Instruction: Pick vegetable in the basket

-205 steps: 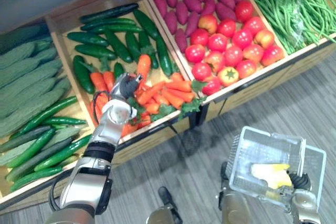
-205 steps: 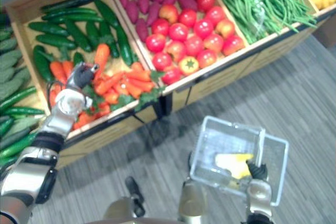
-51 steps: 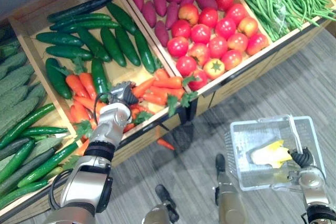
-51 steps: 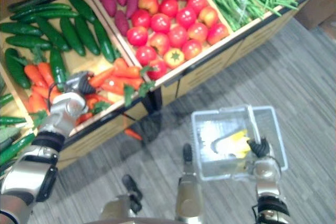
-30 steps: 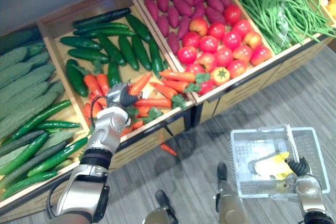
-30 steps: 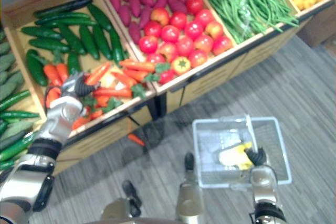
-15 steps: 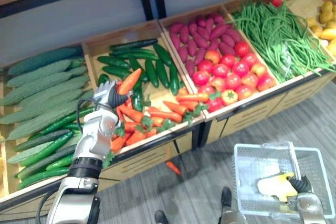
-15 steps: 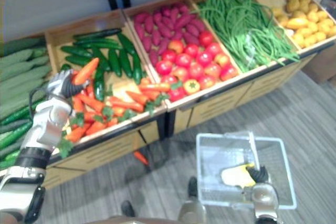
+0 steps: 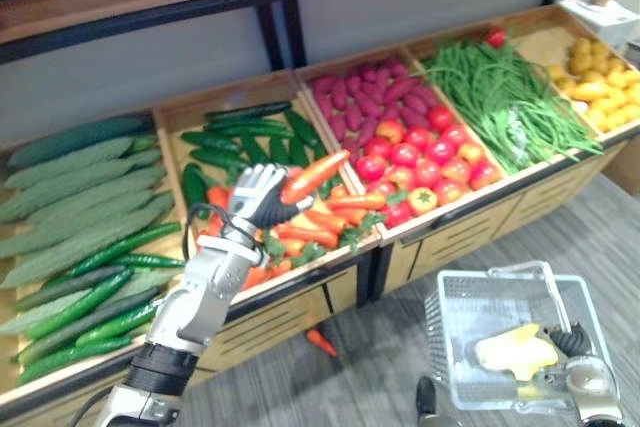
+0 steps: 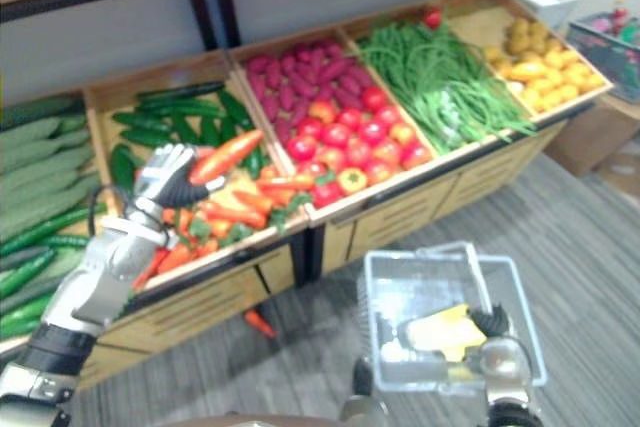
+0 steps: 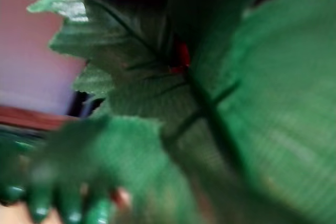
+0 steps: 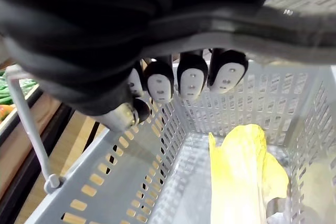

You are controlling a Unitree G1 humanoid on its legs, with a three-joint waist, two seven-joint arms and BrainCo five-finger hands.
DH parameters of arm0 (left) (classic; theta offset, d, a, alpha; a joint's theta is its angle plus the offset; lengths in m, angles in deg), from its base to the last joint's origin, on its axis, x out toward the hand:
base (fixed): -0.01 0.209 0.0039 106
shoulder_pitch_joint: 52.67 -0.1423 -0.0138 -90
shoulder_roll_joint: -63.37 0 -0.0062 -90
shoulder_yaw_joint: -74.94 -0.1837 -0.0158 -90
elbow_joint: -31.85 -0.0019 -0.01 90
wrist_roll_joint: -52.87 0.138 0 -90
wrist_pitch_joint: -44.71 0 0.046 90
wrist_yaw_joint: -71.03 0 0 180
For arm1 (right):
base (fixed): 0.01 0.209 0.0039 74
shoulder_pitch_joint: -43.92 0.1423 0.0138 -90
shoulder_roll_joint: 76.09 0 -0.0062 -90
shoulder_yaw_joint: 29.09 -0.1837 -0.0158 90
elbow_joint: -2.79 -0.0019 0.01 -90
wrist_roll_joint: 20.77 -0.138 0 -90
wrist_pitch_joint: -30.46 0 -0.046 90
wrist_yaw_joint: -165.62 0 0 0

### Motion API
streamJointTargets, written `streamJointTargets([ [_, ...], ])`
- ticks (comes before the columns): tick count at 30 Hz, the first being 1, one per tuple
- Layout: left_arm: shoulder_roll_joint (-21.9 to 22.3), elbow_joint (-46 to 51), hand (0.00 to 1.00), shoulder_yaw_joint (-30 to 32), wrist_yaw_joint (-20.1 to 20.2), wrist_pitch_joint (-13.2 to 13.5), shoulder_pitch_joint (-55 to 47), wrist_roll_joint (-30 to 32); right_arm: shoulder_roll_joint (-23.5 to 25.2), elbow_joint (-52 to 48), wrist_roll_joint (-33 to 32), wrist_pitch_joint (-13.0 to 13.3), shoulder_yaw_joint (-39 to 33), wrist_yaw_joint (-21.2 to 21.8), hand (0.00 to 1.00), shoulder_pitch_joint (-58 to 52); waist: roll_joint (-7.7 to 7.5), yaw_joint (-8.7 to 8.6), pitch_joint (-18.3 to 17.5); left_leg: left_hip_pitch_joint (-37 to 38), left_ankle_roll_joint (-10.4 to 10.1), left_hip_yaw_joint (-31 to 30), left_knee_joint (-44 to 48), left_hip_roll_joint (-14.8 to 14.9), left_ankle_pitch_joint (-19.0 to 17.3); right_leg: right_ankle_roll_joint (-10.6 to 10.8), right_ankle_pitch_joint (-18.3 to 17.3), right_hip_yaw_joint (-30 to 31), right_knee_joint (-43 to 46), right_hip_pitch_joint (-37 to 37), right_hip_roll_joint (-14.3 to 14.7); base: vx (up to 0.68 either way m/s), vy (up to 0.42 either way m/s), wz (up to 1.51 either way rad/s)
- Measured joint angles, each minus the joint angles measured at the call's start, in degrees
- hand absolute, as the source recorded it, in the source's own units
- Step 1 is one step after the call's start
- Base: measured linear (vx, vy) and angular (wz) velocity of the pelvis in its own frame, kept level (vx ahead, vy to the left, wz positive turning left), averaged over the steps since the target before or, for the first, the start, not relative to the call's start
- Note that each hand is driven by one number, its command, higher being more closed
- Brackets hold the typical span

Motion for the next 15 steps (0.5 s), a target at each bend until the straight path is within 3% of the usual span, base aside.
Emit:
streamJointTargets([
  [6, -0.9, 0.17, 1.0, -8.95, 2.2, 4.55, -0.18, -4.37, -5.85, -3.99, 2.25, 0.38, 9.58, 2.56, 1.0, 3.97, 0.39, -0.12, -0.25, 4.73, -1.16, 8.89, 0.91, 0.26, -2.29, 0.27, 0.17, 8.09, 0.52, -0.83, 2.28, -0.03, -0.029, -0.72],
  [11, -0.97, 0.15, 1.0, -16.77, 3.94, 5.51, 0.41, -6.59, -7.8, -13.93, 2.06, 0.54, 16.45, 4.33, 1.0, 3.79, 0.9, -1.05, -0.55, 6.94, -2.26, 15.03, 4.5, 1.79, -5.3, 0.14, 0.76, 12.89, 0.82, -1.32, 3.98, -0.04, -0.022, -0.58],
  [15, -0.5, -0.39, 1.0, -22.41, 4.88, 5.67, 3.52, -6.59, -10.77, -22.58, 2.02, 3.94, 22.22, 7.23, 1.0, 3.41, 1.03, -1.65, -0.6, 8.01, -3.11, 19.16, 8.8, 3.77, -8.06, -0.06, 0.91, 16.07, 1.05, -1.45, 5.58, -0.03, -0.001, -0.5],
])
